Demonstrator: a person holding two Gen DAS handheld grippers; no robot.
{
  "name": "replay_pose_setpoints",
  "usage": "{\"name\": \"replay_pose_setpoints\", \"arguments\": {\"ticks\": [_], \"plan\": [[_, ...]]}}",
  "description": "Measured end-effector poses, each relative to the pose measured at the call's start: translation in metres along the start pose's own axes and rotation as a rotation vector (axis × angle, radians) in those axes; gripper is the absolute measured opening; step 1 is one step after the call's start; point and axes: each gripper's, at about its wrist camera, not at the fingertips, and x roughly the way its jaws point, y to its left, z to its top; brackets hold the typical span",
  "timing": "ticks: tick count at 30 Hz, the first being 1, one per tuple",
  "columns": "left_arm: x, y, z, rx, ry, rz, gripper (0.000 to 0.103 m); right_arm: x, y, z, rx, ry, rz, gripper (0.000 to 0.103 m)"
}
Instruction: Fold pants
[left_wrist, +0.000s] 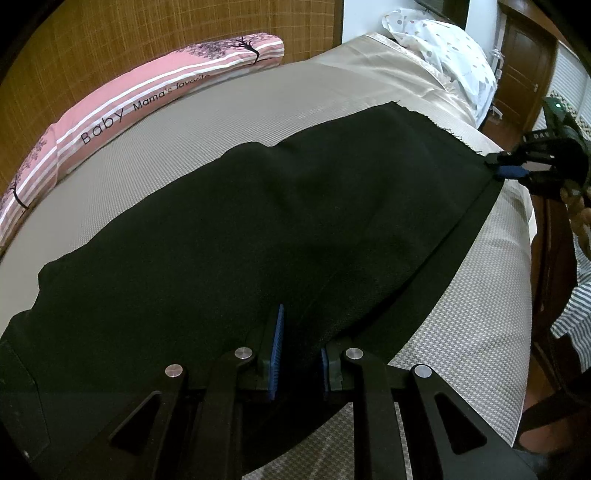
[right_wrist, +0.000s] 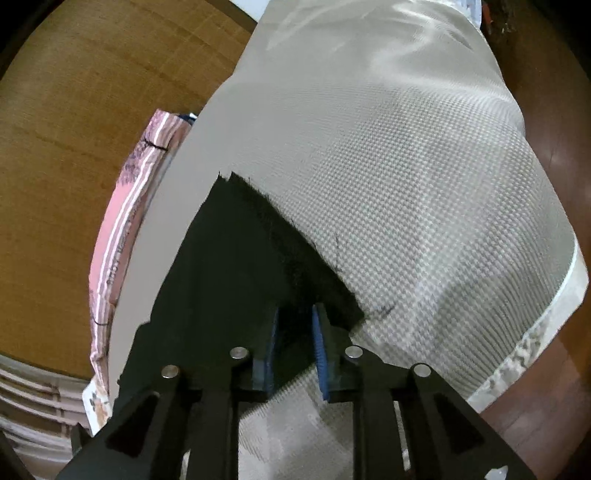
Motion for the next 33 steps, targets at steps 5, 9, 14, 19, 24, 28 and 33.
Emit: {"name": "replay_pose_setpoints", "arguments": {"ticks": [5, 9, 14, 19, 24, 28, 33], "plan": [[0.0, 0.0, 0.001, 0.005, 0.001, 0.006, 0.018, 0.008, 0.01, 0.006, -0.046, -0.001, 0.006, 0.005], [-0.002, -0.005, 0.0, 0.027, -0.007, 0.004, 0.018, -0.013, 0.029, 0.004, -0.142, -0.074, -0.013, 0.004], [-0.005, -0.017, -0.004, 0.079, -0.02, 0.013, 0.018, -0.033, 0.03, 0.002, -0.181, -0.113, -0.044, 0.003], [-0.005, -0.024, -0.008, 0.116, -0.025, 0.011, 0.018, -0.024, 0.015, -0.008, -0.151, -0.094, -0.108, 0.003], [-0.003, -0.025, -0.01, 0.12, -0.023, 0.003, 0.018, -0.012, 0.003, -0.014, -0.133, -0.07, -0.153, 0.003], [-0.003, -0.023, -0.009, 0.099, -0.017, -0.019, 0.022, -0.007, 0.006, -0.015, -0.144, -0.055, -0.169, 0.007], [-0.014, -0.012, -0.005, 0.019, -0.009, -0.139, 0.049, -0.019, 0.009, -0.013, -0.112, -0.055, -0.181, 0.033]]}}
